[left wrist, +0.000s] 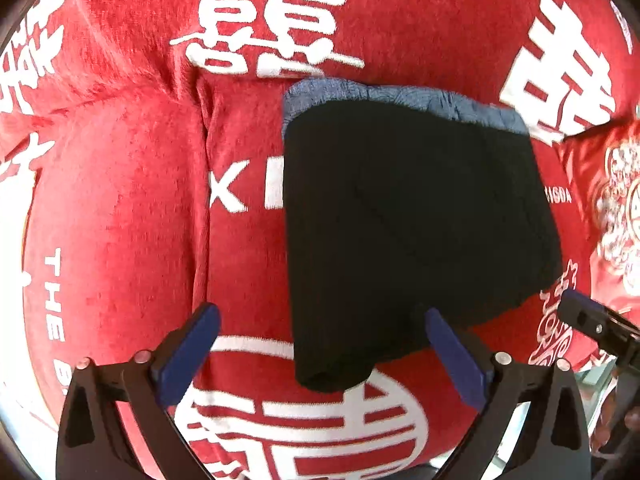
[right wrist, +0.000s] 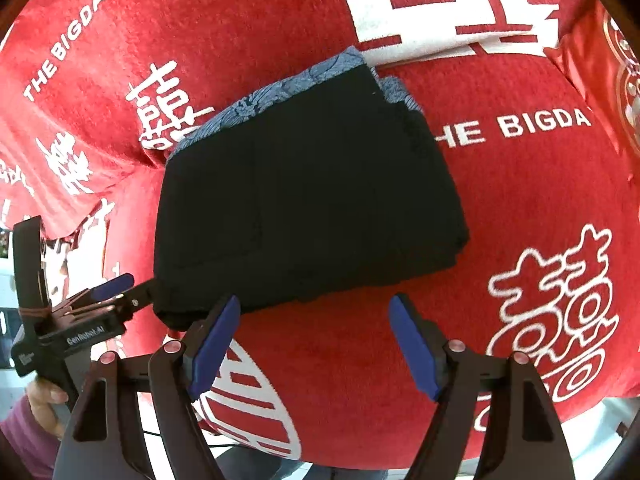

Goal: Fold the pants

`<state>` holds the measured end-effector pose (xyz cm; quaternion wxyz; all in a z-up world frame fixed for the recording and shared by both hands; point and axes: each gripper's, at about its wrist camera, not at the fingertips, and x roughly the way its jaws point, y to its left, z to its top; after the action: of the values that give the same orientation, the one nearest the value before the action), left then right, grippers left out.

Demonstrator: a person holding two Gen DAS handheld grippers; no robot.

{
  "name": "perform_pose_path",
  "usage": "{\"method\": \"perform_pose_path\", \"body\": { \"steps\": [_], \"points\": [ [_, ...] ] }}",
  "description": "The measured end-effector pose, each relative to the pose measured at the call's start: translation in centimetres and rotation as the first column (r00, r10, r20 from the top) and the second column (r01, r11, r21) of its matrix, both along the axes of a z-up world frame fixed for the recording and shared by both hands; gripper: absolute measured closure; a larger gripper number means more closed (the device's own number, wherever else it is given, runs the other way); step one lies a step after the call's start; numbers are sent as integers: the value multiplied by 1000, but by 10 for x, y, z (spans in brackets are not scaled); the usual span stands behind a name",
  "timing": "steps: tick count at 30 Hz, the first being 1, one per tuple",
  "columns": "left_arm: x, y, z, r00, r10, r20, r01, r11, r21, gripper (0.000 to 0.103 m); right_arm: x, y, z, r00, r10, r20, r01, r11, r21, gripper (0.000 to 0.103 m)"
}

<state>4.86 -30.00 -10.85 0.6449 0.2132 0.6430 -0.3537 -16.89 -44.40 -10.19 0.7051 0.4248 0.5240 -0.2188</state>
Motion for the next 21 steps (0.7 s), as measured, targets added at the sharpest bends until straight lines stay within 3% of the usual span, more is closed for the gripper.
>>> {"method": "perform_pose_path", "body": {
  "steps": [3, 11, 21],
  "points": [
    [3, -5, -4, 999, 8, 38, -9, 999, 33, 0, -5, -14, 1, 1000, 11, 16, -11, 1000, 2, 21],
    [21, -20, -9, 998, 58, 31, -59, 997, 45, 0, -15, -68, -7, 999, -2, 42, 1, 999, 35, 20],
    [45, -27, -28, 993, 75, -95, -76, 997, -4, 0, -11, -122, -48, 997, 18, 71, -32, 979, 204, 20]
  ]
}}
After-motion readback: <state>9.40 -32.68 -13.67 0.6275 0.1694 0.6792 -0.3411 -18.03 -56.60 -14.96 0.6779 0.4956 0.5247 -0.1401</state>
